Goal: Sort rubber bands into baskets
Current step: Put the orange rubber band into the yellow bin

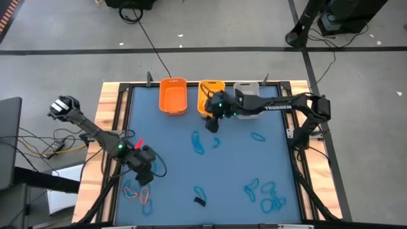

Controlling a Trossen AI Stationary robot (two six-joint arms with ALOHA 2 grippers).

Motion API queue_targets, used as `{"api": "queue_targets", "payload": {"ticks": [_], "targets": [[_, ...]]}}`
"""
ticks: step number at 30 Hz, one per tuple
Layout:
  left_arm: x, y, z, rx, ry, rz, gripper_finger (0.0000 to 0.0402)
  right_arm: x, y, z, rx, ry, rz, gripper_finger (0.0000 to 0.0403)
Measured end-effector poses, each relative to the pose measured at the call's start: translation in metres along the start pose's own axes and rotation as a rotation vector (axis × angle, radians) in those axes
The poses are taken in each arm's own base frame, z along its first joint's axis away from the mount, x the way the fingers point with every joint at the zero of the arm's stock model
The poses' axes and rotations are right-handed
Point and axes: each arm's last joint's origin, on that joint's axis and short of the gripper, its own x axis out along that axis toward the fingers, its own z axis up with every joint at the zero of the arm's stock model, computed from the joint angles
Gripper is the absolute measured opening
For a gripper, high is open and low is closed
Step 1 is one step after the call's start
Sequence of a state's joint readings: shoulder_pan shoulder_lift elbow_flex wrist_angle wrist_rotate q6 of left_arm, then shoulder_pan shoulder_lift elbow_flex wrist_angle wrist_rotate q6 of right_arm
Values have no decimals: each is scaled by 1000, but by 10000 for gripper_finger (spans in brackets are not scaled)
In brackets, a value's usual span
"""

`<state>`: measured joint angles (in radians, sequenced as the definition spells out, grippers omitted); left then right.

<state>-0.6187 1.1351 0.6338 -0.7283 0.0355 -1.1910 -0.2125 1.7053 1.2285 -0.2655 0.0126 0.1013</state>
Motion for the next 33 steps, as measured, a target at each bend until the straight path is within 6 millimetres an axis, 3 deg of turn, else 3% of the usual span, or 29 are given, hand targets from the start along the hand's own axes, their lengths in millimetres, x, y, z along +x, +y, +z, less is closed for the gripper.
{"api": "queue_targets", "payload": {"ticks": [5,12,17,25,33], "targets": [[0,-8,-25,8,156,-40,145,-1,36,-9,-67,42,40,229],[7,-23,-52,60,194,-84,145,-5,71,-24,-114,87,-68,212],[26,-41,-67,204,178,-148,145,-10,90,-32,-136,109,-74,203],[57,-44,-82,313,230,-58,145,-14,106,-38,-147,106,-75,199],[53,-46,-82,336,239,-48,138,-14,108,-38,-134,104,-72,194]]}}
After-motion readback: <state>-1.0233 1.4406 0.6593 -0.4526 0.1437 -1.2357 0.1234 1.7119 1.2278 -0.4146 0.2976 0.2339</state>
